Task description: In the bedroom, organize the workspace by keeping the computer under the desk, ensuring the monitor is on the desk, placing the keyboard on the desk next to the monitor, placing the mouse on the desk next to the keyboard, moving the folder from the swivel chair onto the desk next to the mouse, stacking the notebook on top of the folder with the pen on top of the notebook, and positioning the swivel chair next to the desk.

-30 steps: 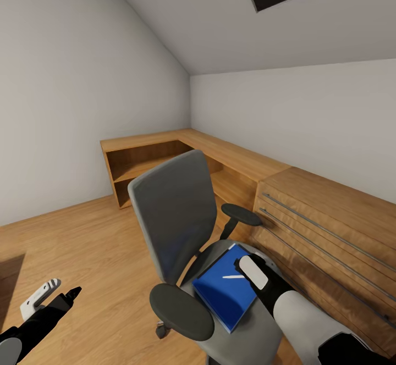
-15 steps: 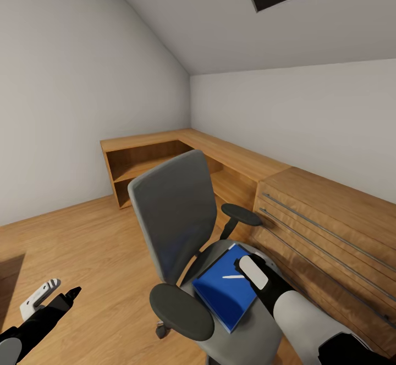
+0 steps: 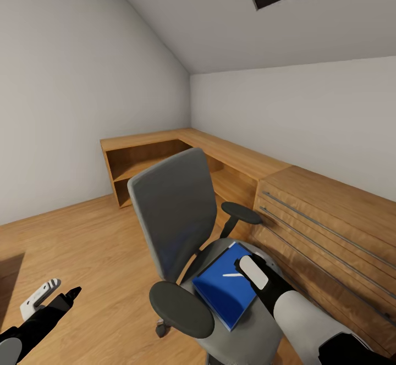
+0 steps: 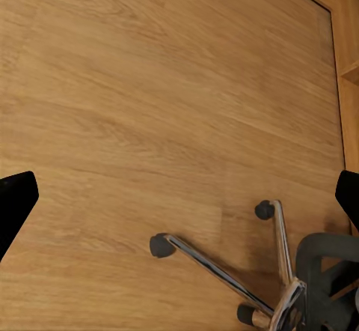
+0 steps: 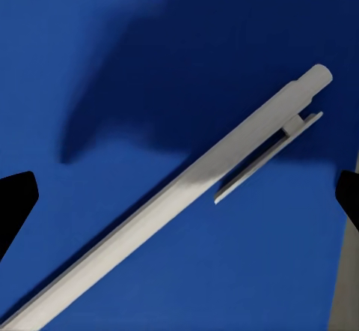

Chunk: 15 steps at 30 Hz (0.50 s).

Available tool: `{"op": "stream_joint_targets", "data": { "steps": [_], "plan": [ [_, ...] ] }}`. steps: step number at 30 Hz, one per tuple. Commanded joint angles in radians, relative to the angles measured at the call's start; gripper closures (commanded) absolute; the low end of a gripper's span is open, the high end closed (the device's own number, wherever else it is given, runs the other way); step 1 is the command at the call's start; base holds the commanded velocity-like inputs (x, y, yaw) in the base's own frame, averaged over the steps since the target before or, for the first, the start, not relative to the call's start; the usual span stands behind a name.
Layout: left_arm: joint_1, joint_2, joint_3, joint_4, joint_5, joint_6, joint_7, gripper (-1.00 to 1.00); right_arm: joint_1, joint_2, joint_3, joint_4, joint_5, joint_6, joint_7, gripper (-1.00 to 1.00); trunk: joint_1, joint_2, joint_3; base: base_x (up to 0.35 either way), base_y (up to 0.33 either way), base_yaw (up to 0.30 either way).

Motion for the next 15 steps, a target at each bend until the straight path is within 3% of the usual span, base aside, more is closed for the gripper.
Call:
{"op": "stream_joint_targets", "data": {
  "steps": [1, 15],
  "plan": [
    [-0.001, 0.0, 0.0, -0.001, 0.011, 0.003, 0.009, -1.0, -0.001, -0.001, 0.005, -0.001, -0.003, 0.006, -0.006, -1.0, 0.0, -0.001, -0.001, 0.0, 0.0, 0.0],
    [-0.001, 0.0, 0.001, -0.001, 0.011, 0.003, 0.009, -1.0, -0.001, -0.001, 0.005, -0.002, -0.002, 0.006, -0.006, -1.0, 0.0, -0.001, -0.001, 0.0, 0.0, 0.0]
  ]
}}
